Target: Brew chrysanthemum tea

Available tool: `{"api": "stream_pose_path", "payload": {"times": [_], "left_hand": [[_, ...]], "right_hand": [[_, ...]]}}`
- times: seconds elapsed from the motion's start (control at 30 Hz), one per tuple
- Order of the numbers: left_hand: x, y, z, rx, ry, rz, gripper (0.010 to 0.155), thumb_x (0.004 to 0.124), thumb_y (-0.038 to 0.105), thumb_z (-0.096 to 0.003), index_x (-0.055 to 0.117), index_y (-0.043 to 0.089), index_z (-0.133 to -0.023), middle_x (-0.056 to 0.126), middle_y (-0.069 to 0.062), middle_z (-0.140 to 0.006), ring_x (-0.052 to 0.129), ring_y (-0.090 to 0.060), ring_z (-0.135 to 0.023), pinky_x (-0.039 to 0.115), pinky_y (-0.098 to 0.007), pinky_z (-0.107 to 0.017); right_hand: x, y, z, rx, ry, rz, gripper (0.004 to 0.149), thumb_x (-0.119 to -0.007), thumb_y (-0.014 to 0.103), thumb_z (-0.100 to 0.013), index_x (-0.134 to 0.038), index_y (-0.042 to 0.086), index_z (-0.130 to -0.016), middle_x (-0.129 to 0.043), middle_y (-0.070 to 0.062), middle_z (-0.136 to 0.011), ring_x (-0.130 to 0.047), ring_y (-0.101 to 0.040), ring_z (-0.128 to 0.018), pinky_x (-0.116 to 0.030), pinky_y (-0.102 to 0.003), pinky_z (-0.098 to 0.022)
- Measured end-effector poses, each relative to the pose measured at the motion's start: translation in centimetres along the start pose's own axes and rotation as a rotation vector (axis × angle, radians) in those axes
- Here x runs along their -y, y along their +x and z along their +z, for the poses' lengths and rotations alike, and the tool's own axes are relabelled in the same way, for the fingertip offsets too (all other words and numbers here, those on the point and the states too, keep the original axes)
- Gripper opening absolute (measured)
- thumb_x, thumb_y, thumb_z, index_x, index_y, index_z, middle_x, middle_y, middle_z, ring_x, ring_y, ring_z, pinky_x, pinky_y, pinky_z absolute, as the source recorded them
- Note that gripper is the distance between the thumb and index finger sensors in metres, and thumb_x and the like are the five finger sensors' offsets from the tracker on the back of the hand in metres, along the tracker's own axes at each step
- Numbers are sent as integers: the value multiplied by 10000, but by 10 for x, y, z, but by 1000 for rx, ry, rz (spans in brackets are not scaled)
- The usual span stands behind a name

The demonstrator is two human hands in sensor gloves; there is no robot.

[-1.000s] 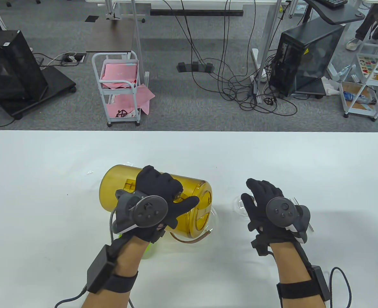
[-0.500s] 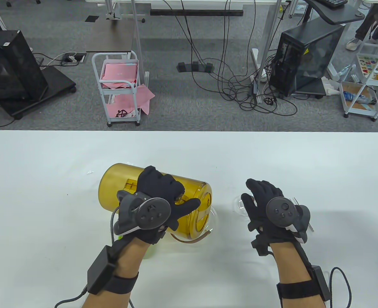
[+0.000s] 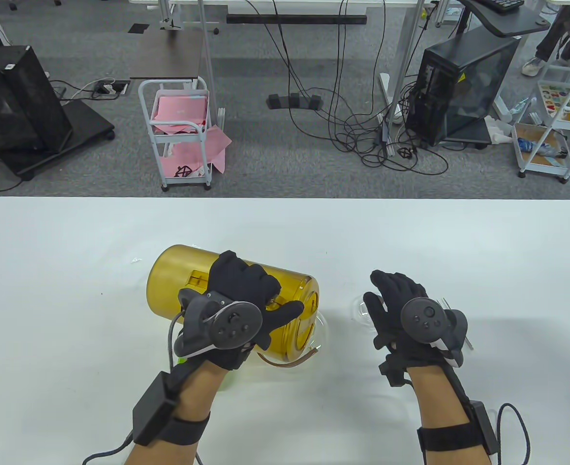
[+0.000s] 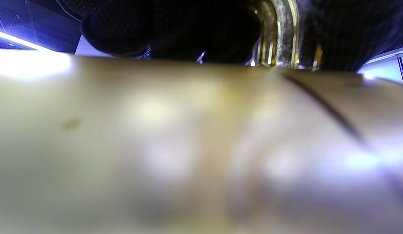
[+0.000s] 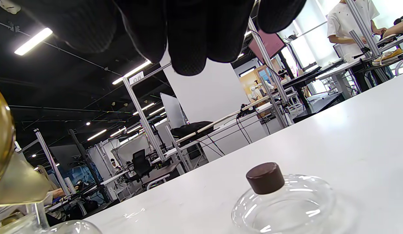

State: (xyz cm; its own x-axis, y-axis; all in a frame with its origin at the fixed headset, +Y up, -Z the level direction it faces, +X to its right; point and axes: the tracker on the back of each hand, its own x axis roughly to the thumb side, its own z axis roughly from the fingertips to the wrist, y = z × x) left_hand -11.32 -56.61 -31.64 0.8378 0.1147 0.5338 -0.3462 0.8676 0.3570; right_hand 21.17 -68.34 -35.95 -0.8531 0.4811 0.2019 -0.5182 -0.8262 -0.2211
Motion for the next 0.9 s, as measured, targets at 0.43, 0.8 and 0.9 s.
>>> {"api": "stream_pose_path", "payload": {"times": [0.43, 0.8, 0.9], "left_hand": [[0, 3, 0, 8, -2, -9, 516, 896, 731, -444, 974, 238, -576, 988, -42, -527, 884, -368, -565, 493, -713, -736], [0, 7, 0, 17, -5, -25, 515, 899, 729, -443, 976, 236, -575, 989, -42, -527, 885, -368, -565, 491, -713, -736], [0, 8, 0, 18, -5, -25, 516, 898, 729, -443, 976, 236, -574, 989, -42, -527, 885, -368, -566, 491, -714, -737]], "right_hand": [[0, 0, 0, -2, 4, 2, 594, -682, 565, -565, -651, 285, -1088, -696, -27, -1081, -665, -371, -1070, -490, -656, -753], [0, 1, 0, -3, 9, 5, 594, -681, 567, -565, -655, 285, -1087, -696, -26, -1081, -665, -372, -1070, -490, -657, -751], [0, 1, 0, -3, 10, 7, 592, -681, 566, -566, -659, 284, -1086, -697, -27, -1080, -667, -371, -1070, -491, -656, -751]]}}
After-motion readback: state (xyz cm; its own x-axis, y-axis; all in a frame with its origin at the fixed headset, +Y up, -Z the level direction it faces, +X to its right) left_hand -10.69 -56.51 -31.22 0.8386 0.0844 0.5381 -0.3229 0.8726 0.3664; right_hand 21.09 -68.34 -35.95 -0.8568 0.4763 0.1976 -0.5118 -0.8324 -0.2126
